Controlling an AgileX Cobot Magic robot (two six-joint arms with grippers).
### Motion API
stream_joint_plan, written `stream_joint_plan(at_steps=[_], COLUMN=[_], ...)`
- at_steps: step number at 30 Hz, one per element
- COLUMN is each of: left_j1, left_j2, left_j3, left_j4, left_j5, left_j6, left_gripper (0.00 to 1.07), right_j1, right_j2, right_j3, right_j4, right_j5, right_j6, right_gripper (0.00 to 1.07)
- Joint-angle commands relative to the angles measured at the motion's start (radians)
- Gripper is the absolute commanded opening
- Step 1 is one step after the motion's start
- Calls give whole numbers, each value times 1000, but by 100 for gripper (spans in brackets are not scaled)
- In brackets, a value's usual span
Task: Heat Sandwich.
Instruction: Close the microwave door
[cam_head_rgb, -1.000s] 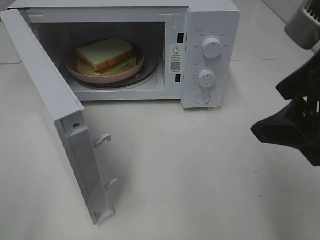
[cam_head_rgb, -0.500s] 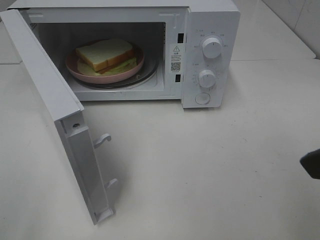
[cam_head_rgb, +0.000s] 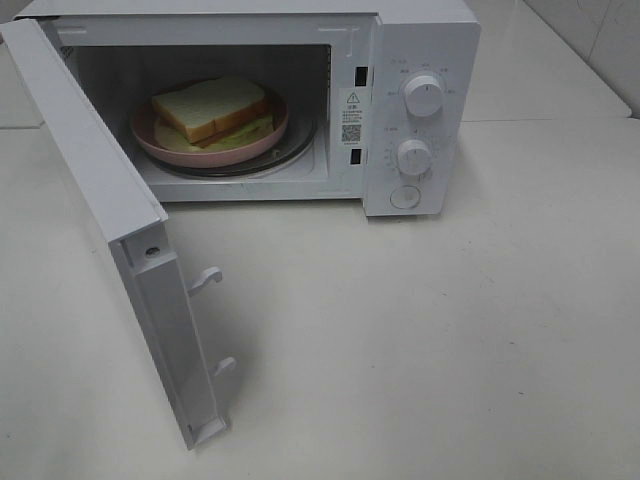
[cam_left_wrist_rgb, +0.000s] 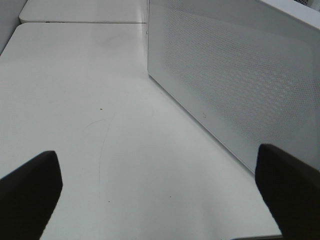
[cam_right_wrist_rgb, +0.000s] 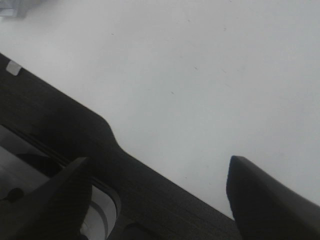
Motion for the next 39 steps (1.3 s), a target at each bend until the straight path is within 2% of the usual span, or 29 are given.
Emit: stream_joint_plan(at_steps=[1, 4, 6, 8, 9, 13, 18, 27, 39], left_j1=[3, 3, 3, 3, 3, 3, 3, 3, 3], left_j2=[-24, -24, -24, -24, -24, -24, -24, -24, -19], left_j3=[3, 3, 3, 3, 3, 3, 3, 3, 3], left_j4=[-1, -1, -1, -1, -1, -1, -1, -1, -3], left_j5=[1, 1, 1, 1, 1, 1, 1, 1, 1], left_j6=[2, 2, 2, 2, 2, 2, 2, 2, 2], left_gripper=[103, 103, 103, 103, 103, 103, 103, 103, 103], right_j1=[-76, -157, -180, -247, -247, -365, -449, -542, -552], right_j2=[-61, -137, -157, -212, -212, -319, -428, -601, -598], right_j3=[30, 63, 70, 89, 89, 123, 144, 194, 234], right_j4=[-28, -28, -28, -25, -25, -13, -5, 11, 11], right_j5=[30, 33, 33, 33, 33, 30, 26, -87, -173], right_j6=[11, 21, 30, 65, 65, 65, 66, 60, 50], right_gripper=[76, 76, 76, 76, 76, 76, 76, 76, 76])
